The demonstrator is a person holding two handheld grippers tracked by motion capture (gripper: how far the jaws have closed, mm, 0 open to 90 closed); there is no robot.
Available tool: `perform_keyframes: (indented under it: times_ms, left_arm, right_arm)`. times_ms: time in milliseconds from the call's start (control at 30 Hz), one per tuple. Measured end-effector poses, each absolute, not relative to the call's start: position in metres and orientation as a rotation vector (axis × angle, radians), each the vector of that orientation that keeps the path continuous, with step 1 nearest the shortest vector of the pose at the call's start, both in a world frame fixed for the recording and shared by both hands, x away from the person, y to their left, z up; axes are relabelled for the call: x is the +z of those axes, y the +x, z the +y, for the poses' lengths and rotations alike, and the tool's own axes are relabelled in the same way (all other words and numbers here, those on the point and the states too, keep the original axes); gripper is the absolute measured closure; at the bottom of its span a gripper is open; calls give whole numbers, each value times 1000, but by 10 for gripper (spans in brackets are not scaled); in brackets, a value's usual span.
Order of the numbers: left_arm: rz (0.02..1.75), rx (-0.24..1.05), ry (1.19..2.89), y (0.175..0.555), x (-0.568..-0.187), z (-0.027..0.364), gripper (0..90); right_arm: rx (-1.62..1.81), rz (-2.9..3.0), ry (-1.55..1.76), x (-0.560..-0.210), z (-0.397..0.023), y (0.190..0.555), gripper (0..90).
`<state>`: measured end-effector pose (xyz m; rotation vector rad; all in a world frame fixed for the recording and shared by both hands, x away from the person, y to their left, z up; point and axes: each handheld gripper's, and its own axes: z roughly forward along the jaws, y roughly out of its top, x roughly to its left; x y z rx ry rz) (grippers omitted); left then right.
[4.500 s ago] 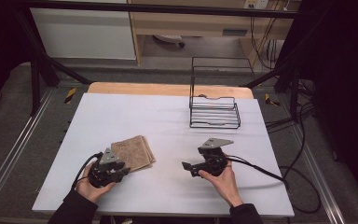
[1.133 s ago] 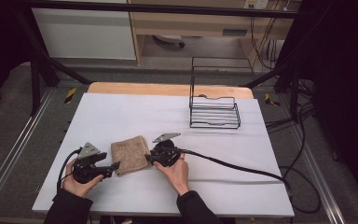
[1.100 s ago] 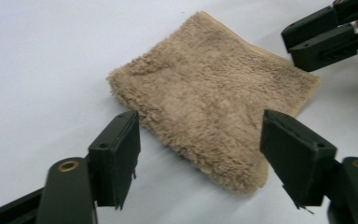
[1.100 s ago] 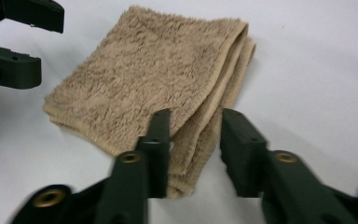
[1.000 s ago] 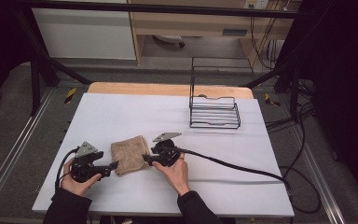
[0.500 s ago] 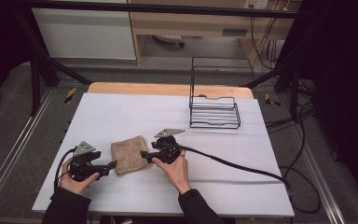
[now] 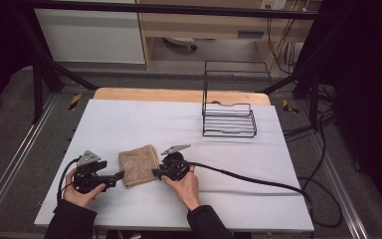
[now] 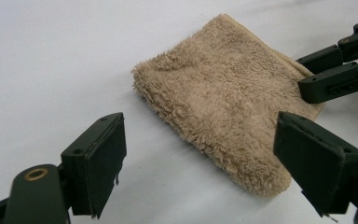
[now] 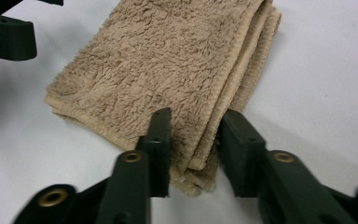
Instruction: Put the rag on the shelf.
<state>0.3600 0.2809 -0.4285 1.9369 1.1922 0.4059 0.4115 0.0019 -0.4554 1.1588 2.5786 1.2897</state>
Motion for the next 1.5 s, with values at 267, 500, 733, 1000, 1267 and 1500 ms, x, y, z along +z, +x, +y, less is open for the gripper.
perform_keyframes:
  times_ms: [267,500,733,1000,1267,1500]
  left_arm:
    - [1191,383,1929,359,-428,281,178]
    - [1186,376,1911,358,-427,281,183]
    - [1171,367,1930,358,-428,274,180]
    - [1156,365,1940,357,-428,270,157]
    - [1139,359,1949,357,-429,266,123]
    - [1113,352,1965,357,-429,260,81]
  right_arm:
    - [1323,2583,1211,-449,0,408,856]
    - [1282,2618,1211,-435,-15,399,857]
    - [1208,2596,1248,-428,-55,382,856]
    - [1189,2566,1286,-435,-94,365,854]
    - [1202,2536,1277,-442,-127,349,850]
    - [1221,2526,1271,-448,-143,343,838]
